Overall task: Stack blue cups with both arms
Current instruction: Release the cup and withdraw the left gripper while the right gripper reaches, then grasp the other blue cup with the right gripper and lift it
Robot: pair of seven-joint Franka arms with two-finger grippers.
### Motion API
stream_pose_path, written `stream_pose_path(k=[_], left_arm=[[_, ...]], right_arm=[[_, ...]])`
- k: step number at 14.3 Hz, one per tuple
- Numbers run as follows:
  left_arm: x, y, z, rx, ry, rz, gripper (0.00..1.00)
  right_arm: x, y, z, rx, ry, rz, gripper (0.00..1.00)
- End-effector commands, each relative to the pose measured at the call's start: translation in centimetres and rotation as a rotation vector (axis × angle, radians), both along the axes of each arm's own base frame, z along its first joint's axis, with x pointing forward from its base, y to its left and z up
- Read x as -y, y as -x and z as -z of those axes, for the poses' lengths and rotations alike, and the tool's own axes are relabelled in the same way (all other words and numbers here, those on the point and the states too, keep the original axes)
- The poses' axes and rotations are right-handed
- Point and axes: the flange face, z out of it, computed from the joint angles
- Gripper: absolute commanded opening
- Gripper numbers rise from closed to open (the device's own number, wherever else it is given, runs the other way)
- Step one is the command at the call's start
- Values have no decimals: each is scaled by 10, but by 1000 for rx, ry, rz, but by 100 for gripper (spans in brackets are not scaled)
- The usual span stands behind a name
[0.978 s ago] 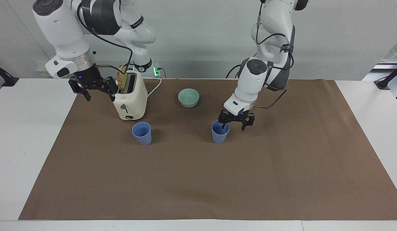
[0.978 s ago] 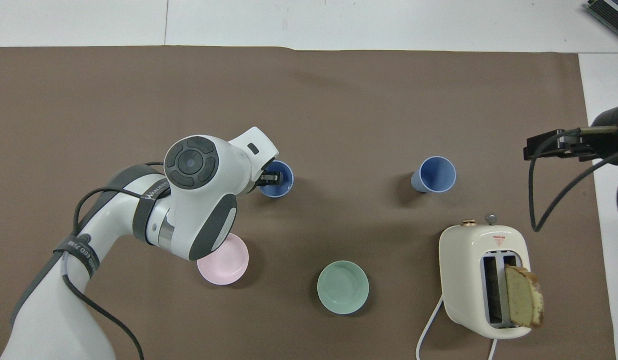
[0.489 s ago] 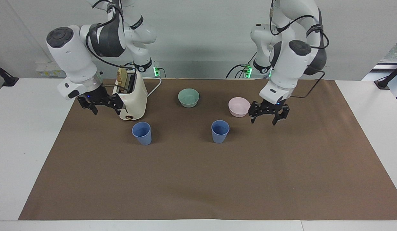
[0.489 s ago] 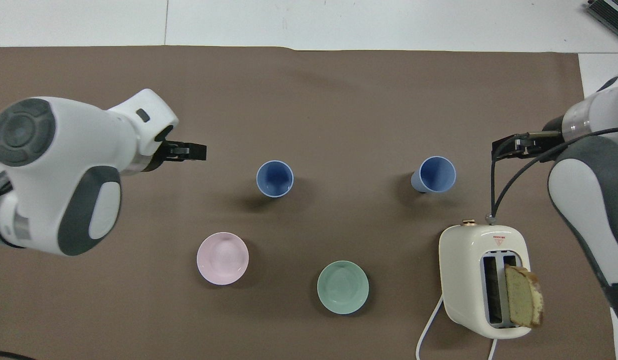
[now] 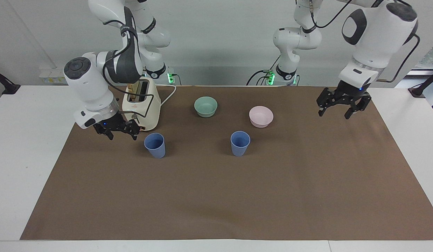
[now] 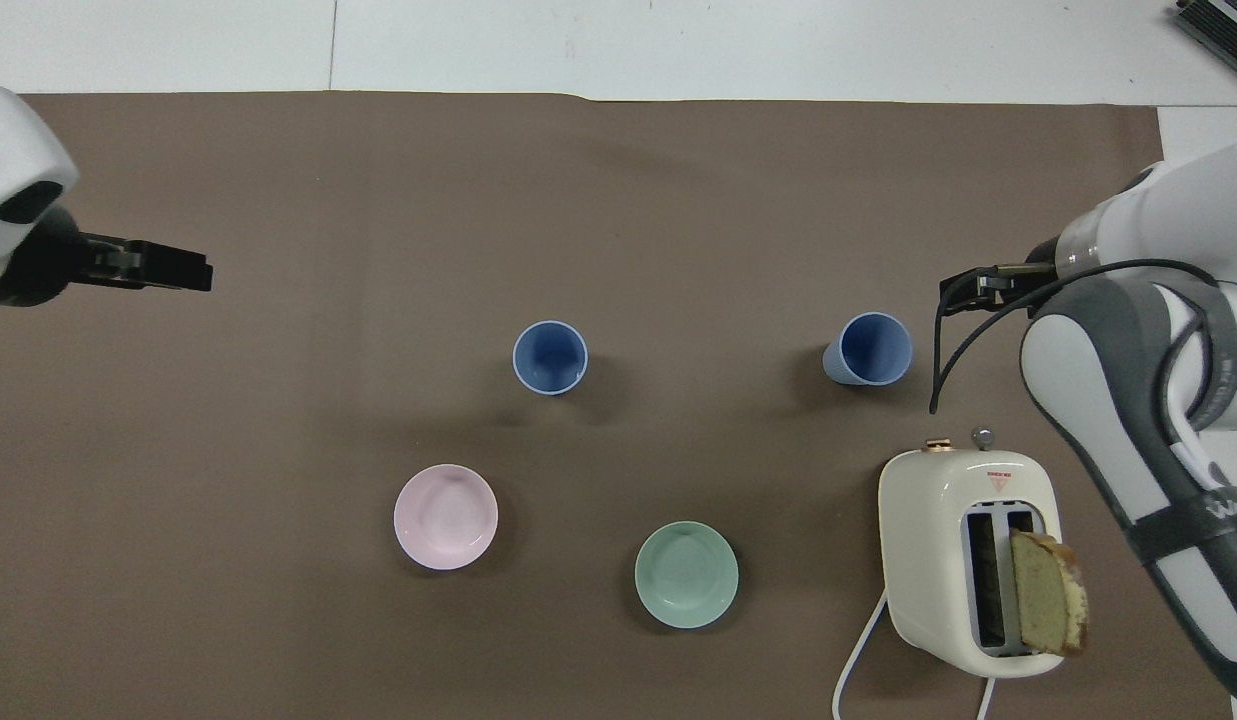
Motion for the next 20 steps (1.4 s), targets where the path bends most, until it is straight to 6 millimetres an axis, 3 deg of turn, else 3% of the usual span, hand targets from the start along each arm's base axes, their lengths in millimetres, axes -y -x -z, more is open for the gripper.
stream_pose_path(k=[1, 3, 6, 9, 10, 11, 12, 13, 20], left_arm=[[-23, -3, -23, -18, -28, 52, 100], [-50, -1, -42, -33, -76, 17, 100], [-48, -2, -45, -49, -79, 16, 100], [-41, 18, -32, -86, -76, 21, 100], [-41, 17, -34, -78, -74, 19, 100], [-41, 15, -34, -75, -68, 18, 100], [-40, 12, -38, -69, -66, 19, 100], [-40, 12, -39, -76, -64, 20, 100], [-37, 14, -37, -85, -51, 8, 100]], right_arm=[[-30, -2, 23, -11, 3, -17, 100], [-40, 0, 38, -7, 1, -24, 100], [-45, 7, 63, -36, 2, -30, 100], [-46, 4, 81, -28, -2, -30, 100], [-46, 6, 83, -36, 0, -35, 81], [-47, 6, 83, -38, -1, -34, 40], [-49, 6, 83, -36, 0, -39, 12], [-49, 7, 83, -38, -1, -45, 0], [-50, 4, 80, -30, -1, -44, 0]])
